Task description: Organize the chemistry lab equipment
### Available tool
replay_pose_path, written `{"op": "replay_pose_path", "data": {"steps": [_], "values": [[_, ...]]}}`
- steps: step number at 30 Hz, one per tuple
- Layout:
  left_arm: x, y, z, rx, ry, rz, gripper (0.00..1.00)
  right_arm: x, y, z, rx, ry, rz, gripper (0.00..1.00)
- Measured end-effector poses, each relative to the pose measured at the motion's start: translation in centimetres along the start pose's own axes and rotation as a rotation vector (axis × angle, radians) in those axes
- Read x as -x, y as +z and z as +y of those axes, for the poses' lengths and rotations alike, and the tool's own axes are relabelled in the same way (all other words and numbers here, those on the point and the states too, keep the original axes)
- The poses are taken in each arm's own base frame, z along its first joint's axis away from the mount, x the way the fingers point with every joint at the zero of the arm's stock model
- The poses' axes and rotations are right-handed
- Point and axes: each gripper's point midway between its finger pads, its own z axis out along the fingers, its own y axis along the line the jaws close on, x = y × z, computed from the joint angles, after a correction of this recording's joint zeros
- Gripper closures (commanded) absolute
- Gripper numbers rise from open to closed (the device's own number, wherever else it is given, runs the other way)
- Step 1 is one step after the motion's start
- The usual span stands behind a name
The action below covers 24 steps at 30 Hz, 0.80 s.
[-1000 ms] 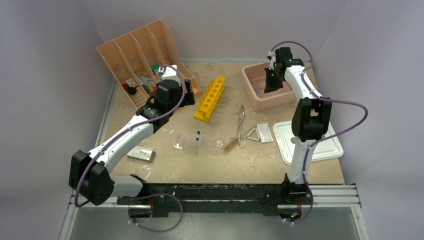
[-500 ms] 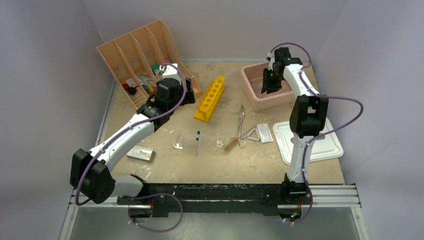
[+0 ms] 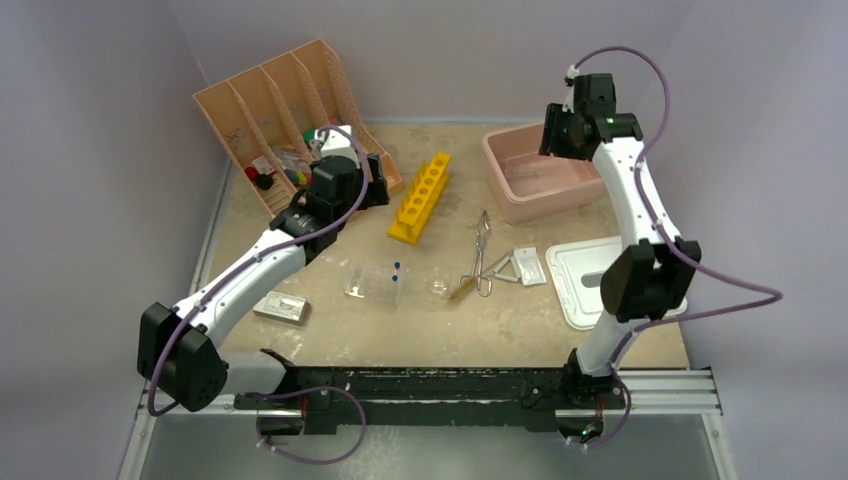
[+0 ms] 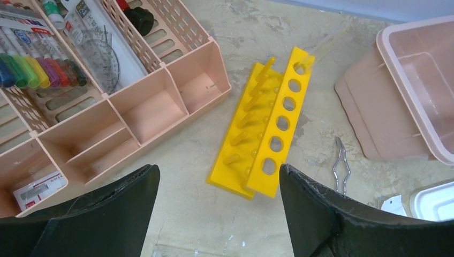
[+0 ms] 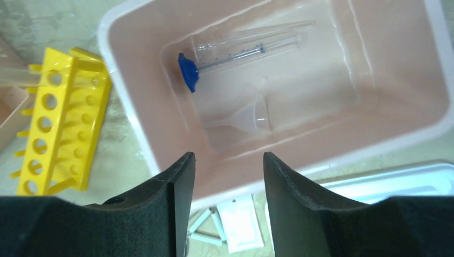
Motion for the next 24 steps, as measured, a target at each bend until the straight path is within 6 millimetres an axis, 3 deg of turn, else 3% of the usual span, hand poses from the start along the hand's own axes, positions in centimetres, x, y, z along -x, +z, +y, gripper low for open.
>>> {"op": "replay_pose_path", "data": {"steps": [6,11,18,21,24], "values": [[1.2,-0.9,-0.3,-0.021,-0.024,-0.031,0.19,-0.8,-5.6,2.7,0.023,-0.009,-0.132,0.42],[1.8,-1.5,-0.3,-0.029,-0.03,-0.049,0.19,-3.6,-7.3,6.1,0.09,-0.022,-0.147,0.4],[2.0,-1.5,-0.4,-0.034,-0.04,-0.052,0.19,-10.0,-6.8,12.6,0.179,-0.083,-0.059,0.4],[2.1,-1.6,-0.5,-0.035,-0.053,-0.055,0.19,-12.4,-5.4,14.8,0.185,-0.09,-0.002,0.42],[2.1,-1.7,-0.5,-0.035,-0.068,-0.055,0.19,-15.1,-2.9,15.3,0.136,-0.058,0.066,0.44]]}}
